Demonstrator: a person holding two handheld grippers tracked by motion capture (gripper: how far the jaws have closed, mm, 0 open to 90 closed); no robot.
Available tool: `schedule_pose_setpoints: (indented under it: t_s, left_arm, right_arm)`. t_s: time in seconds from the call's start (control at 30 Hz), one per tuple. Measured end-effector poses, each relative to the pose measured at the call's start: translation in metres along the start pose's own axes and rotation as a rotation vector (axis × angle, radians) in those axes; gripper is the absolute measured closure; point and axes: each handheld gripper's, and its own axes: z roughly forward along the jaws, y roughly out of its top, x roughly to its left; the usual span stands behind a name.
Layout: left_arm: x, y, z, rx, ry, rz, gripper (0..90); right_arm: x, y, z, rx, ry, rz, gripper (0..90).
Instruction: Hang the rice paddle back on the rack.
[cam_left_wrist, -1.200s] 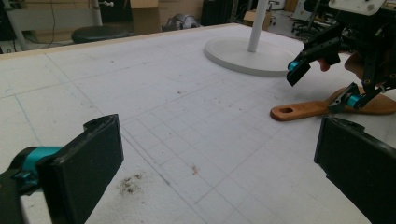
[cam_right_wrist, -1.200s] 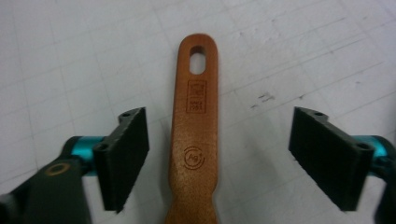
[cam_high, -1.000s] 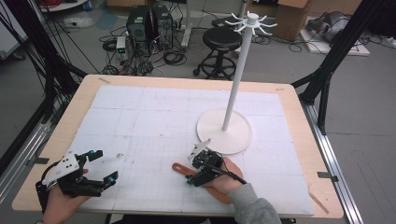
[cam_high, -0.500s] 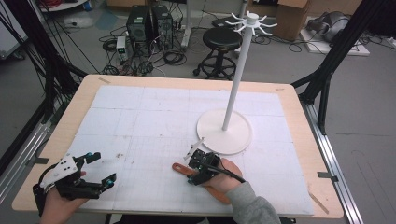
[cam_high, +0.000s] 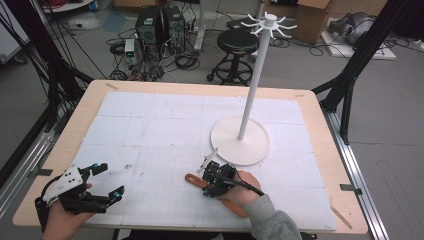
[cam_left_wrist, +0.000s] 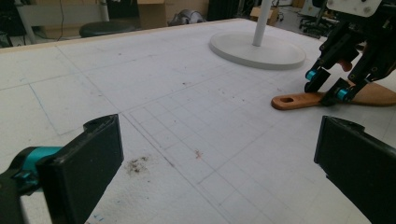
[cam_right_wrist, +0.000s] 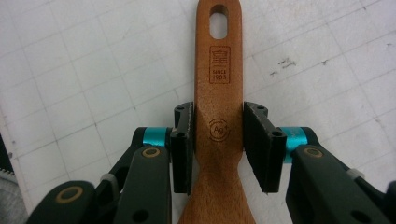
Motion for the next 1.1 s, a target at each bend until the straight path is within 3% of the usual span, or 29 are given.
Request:
schedule_pose_setpoints:
  t_s: [0.2,0.5,0.7,0.9,1.03,1.1]
  left_arm:
    - [0.001,0.001,0.003,0.002,-0.005,0.001,1.7]
    - [0.001,0.003,0.009,-0.002,-0.020,0.005,1.7]
    - [0.003,0.003,0.015,0.010,-0.032,0.005,1.8]
    - [0.003,0.006,0.017,0.002,-0.038,0.010,1.7]
    - [0.003,0.006,0.022,0.003,-0.052,0.007,1.7]
    - [0.004,0.007,0.024,0.003,-0.063,0.009,1.7]
  right_arm:
    - [-0.001,-0.003,-0.001,-0.021,0.011,0.001,64.3]
    - [-0.005,-0.013,-0.017,-0.113,-0.007,0.013,64.3]
    - [-0.006,-0.019,-0.022,-0.128,0.008,0.001,64.4]
    - [-0.011,-0.028,-0.032,-0.164,0.046,0.031,64.3]
    - [-0.013,-0.032,-0.037,-0.185,0.042,0.052,64.3]
    - [-0.016,-0.037,-0.043,-0.223,0.030,0.058,64.3]
